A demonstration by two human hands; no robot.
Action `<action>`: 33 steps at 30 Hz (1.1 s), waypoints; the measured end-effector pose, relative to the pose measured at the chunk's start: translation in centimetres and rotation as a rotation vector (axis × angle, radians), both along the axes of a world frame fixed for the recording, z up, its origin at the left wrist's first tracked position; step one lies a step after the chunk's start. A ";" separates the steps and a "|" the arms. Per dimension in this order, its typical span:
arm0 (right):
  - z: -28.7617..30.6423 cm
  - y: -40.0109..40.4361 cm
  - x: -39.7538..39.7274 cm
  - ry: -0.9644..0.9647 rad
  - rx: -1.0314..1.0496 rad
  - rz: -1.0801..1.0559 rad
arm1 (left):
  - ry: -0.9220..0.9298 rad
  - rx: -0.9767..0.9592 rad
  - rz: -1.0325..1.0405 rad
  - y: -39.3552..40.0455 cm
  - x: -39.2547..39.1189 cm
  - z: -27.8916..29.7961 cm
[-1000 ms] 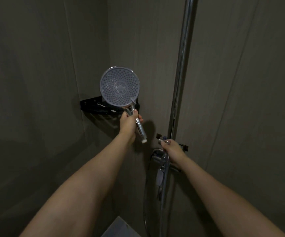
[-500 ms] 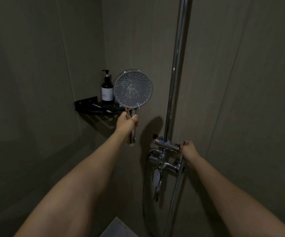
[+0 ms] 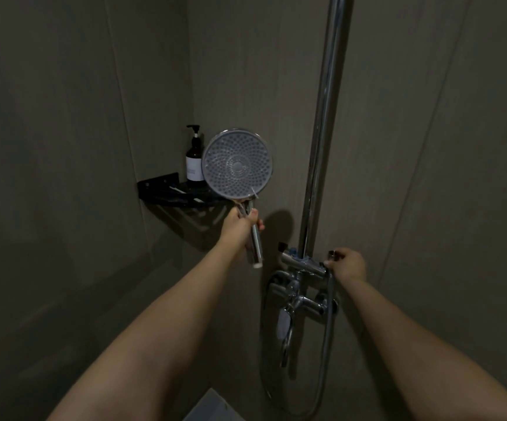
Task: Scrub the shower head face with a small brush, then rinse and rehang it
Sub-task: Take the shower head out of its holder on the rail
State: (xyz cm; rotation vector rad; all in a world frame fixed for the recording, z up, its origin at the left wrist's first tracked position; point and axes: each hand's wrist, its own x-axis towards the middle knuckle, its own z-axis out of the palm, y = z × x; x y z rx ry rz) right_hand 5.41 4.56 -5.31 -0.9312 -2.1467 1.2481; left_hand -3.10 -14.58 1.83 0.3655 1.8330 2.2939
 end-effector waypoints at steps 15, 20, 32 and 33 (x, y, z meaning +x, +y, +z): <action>-1.0 1.0 -2.4 -0.220 0.233 0.093 | 0.022 -0.040 0.003 1.4 -1.3 -1.8; -1.3 1.4 -2.1 -0.331 0.281 0.180 | 0.015 -0.027 -0.007 1.6 -1.2 -1.8; 3.4 -6.2 -5.4 -0.061 0.624 0.415 | 0.048 0.018 0.120 -0.7 -2.6 -0.9; 4.0 -7.3 -6.1 -0.031 0.628 0.436 | 0.050 0.033 0.130 -1.3 -3.0 -0.6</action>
